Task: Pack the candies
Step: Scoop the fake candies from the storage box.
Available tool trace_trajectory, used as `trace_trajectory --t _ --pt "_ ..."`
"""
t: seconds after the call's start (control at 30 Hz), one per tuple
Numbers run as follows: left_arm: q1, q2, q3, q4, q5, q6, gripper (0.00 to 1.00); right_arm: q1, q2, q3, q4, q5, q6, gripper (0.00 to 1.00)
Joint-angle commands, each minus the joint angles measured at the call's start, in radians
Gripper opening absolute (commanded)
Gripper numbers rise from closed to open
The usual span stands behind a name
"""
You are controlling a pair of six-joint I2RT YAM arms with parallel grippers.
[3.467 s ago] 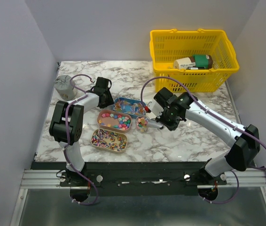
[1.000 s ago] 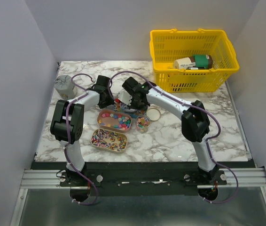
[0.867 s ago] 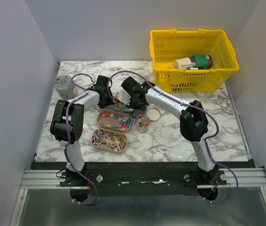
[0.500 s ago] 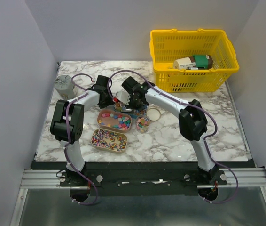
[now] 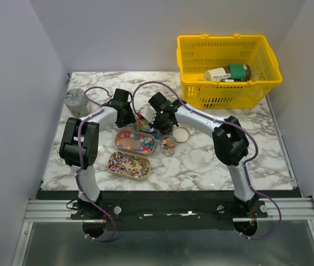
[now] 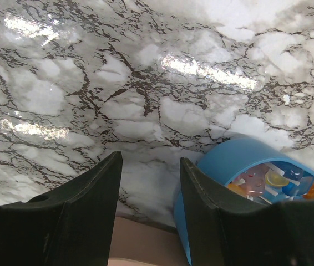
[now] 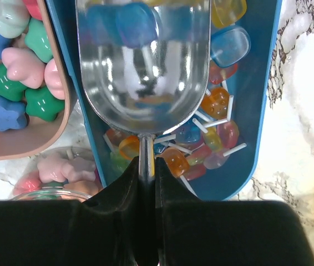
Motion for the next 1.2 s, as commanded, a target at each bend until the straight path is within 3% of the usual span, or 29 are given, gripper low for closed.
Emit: trace_trajectory --t 0.0,1.17 --pt "-0.007 0.011 0.002 0.000 0.034 -0.004 0.57 0.000 -0.031 -0.111 0.099 -0.088 0.023 0.01" --pt "-0.007 0.009 0.005 -0.023 -0.015 -0.010 0.57 -0.059 -0.235 -0.312 0.236 -0.060 0.041 0.01"
